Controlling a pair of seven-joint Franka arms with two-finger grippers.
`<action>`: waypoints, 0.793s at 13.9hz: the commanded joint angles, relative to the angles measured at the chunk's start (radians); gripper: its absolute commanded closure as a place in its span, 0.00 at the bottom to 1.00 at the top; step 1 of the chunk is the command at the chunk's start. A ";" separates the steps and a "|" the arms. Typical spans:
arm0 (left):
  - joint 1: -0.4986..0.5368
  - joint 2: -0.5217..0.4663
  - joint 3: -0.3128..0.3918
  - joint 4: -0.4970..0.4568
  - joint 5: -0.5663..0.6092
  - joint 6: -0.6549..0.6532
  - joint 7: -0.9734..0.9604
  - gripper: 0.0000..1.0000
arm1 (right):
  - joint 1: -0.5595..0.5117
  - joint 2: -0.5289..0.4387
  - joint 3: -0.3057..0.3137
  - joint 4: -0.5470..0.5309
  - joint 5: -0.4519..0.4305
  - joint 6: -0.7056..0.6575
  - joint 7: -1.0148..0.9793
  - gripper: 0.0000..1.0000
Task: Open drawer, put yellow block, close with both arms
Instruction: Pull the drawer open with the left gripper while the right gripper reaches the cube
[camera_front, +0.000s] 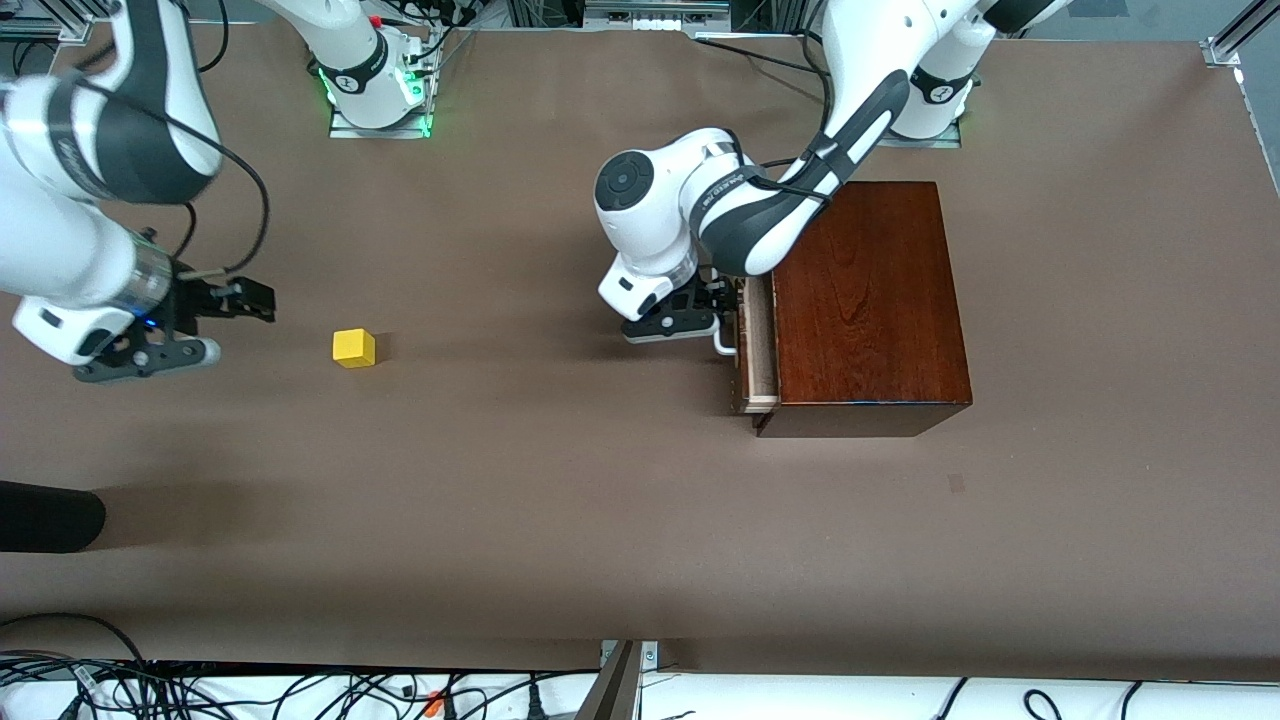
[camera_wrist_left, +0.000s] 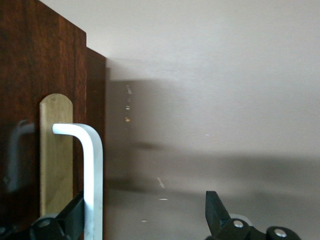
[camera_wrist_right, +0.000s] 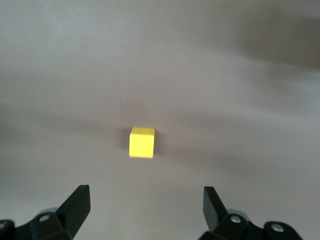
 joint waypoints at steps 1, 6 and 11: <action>-0.029 0.050 -0.003 0.086 -0.028 -0.004 -0.009 0.00 | 0.006 -0.017 0.002 -0.207 0.071 0.236 -0.005 0.00; -0.058 0.099 -0.003 0.150 -0.028 -0.004 -0.019 0.00 | 0.031 0.025 0.008 -0.435 0.073 0.584 0.009 0.00; -0.066 0.118 -0.003 0.166 -0.028 0.039 -0.030 0.00 | 0.031 0.109 0.029 -0.453 0.073 0.640 0.010 0.00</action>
